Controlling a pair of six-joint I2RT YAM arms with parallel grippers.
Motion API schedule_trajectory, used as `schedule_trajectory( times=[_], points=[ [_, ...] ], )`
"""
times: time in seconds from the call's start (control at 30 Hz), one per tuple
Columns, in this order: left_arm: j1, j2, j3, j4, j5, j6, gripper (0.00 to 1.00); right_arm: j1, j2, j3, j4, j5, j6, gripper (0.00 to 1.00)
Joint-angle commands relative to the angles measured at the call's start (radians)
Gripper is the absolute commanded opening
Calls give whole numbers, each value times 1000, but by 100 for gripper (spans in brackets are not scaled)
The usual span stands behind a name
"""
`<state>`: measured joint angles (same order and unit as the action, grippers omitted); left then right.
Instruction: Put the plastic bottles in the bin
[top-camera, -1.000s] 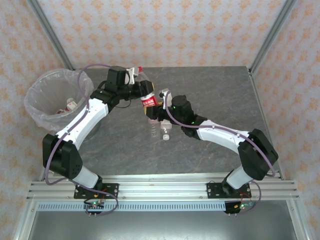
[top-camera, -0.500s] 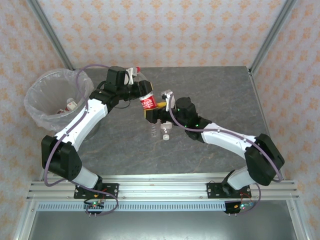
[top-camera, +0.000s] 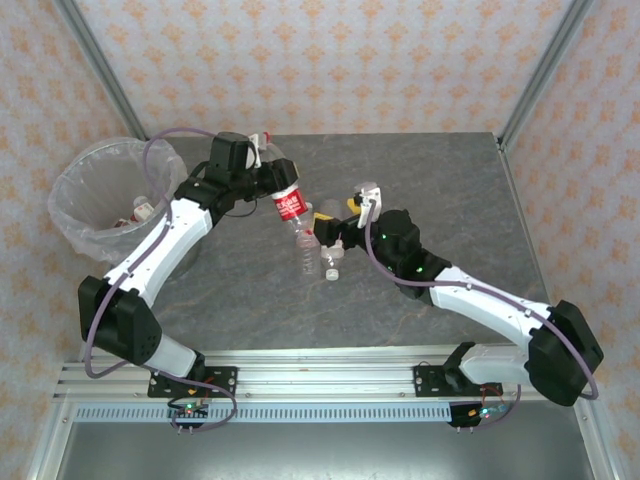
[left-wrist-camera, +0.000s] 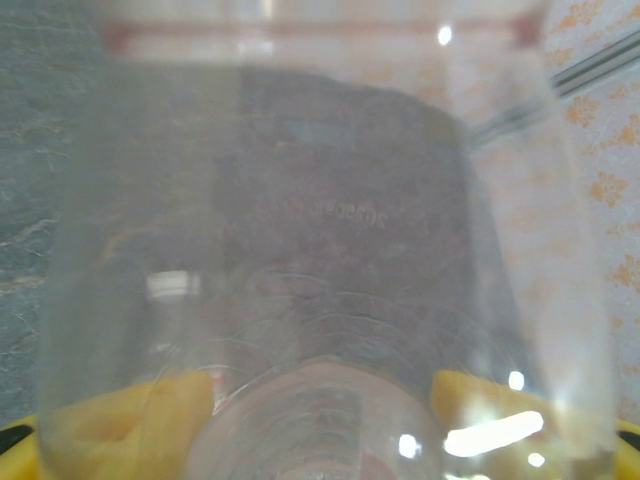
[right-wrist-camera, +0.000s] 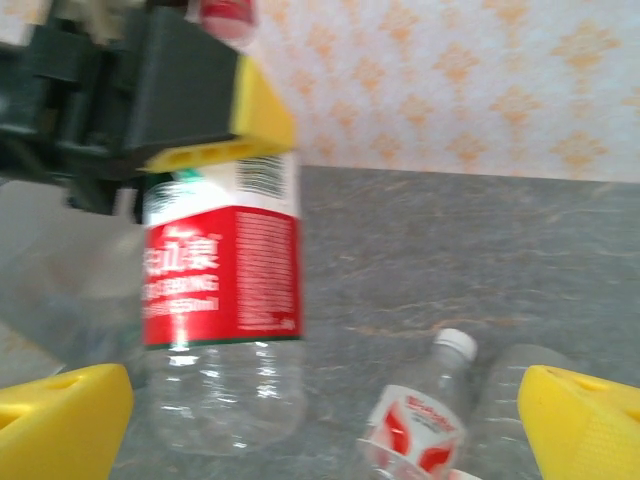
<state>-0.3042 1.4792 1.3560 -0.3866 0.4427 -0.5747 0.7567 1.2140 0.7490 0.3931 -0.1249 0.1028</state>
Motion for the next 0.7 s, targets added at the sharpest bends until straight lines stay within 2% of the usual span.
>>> schedule_trajectory(
  times=[0.0,0.07,0.2,0.67],
  points=[
    [-3,-58,22,-29,-69,24,58,0,-13,-22,48,226,11,99],
    [-3,-68,25,-41,-86,34,58,-2,-6,-28,40,315,41,99],
    [-2,-91,36,-69,-124,72,58,-10,16,-50,83,373,77,99],
    [2,-178,87,-161,-278,136,58,-13,90,-16,101,397,103,99]
  ],
)
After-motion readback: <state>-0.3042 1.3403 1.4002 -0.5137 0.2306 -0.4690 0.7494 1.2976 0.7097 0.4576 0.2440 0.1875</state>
